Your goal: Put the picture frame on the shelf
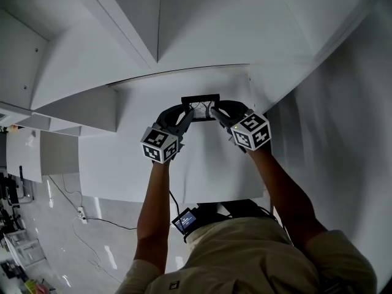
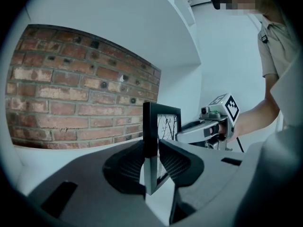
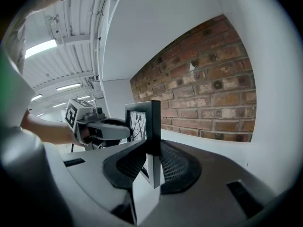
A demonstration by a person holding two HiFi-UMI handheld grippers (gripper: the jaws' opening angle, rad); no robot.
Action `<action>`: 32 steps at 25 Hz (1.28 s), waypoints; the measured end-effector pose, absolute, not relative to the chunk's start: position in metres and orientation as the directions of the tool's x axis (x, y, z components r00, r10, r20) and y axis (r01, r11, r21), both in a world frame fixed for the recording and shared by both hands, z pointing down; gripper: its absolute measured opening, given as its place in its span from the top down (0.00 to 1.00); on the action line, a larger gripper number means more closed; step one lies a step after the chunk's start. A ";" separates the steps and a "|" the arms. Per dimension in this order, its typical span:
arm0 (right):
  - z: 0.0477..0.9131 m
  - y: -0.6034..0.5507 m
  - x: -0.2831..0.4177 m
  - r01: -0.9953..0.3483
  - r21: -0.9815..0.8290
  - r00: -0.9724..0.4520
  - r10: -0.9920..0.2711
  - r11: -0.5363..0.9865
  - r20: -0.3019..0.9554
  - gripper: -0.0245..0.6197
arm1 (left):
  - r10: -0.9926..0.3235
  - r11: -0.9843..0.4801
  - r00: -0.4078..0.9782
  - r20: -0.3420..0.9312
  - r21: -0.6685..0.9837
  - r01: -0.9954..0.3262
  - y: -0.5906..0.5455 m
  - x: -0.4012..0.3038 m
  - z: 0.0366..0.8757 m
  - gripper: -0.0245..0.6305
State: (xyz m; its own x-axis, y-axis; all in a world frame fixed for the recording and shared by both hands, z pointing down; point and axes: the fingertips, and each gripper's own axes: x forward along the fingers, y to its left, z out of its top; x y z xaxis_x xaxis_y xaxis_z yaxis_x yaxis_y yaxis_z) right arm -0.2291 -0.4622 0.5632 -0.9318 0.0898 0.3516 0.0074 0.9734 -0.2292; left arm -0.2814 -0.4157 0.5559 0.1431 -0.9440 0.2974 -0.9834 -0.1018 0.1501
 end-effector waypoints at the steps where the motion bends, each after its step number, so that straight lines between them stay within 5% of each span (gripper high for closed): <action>1: 0.571 -0.464 -0.235 0.011 -0.227 -0.932 0.093 0.974 0.350 0.85 | -0.944 -0.096 0.137 0.300 0.147 -0.984 -0.417 -0.287 0.563 0.84; 32: 0.691 -0.509 -0.296 0.007 -0.145 -0.889 0.072 0.989 0.452 0.85 | -0.921 -0.068 0.107 0.375 0.115 -0.991 -0.462 -0.346 0.683 0.84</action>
